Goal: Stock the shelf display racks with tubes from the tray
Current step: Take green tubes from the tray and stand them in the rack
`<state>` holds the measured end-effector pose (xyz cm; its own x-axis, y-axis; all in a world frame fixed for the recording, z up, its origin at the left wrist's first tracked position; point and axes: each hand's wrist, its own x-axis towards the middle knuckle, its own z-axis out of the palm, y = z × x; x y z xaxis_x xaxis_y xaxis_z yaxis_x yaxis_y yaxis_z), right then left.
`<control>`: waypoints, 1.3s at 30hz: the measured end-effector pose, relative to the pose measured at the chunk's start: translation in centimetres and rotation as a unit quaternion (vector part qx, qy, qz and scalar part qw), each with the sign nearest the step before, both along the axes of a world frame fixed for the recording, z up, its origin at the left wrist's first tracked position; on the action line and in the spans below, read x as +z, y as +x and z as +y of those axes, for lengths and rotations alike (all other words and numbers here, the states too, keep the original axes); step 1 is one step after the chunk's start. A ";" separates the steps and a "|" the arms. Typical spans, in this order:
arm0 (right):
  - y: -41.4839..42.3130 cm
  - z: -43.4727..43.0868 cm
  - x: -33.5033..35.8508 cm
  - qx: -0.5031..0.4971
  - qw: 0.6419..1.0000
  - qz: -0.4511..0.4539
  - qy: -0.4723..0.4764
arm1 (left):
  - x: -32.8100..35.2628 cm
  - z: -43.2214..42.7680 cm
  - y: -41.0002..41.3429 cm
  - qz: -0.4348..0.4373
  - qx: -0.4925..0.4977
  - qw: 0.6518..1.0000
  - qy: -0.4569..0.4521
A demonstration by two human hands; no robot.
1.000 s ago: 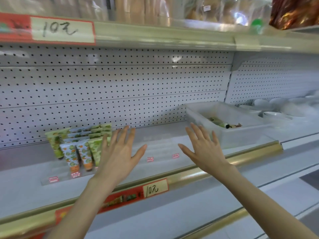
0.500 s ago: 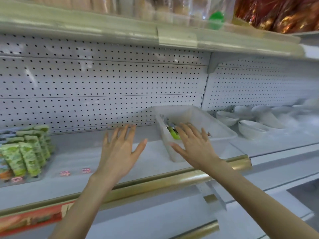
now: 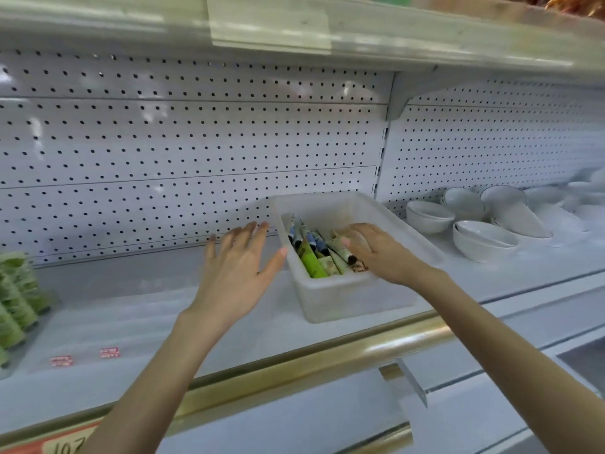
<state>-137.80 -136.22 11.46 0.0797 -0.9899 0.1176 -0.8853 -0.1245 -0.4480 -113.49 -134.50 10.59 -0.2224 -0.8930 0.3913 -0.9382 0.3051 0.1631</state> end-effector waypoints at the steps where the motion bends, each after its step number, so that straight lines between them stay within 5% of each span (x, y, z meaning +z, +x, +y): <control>1: -0.3 -0.3 0.1 -0.003 1.000 -0.012 0.005 | 0.1 -0.5 -0.3 0.001 -0.005 1.000 0.009; 8: -1.1 -3.5 1.2 0.025 0.999 0.026 0.028 | 0.4 -3.9 -1.2 0.010 -0.034 0.998 0.044; 14: 0.0 -6.7 1.5 0.079 0.982 0.092 0.142 | 0.7 -5.9 -2.0 0.039 -0.084 0.993 0.077; 26: 2.1 -11.5 1.4 0.180 0.893 0.265 0.315 | 0.8 -7.1 -3.2 0.087 -0.050 0.987 0.129; 39: 0.3 -10.4 1.7 0.222 0.941 0.029 0.254 | 0.1 -6.2 -4.0 0.187 -0.021 0.972 0.138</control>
<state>-137.54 -146.64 13.20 0.4900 -0.7846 -0.3799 -0.8217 -0.2702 -0.5018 -117.46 -140.73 10.73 -0.1484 -0.9690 0.1976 -0.7852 0.2369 0.5722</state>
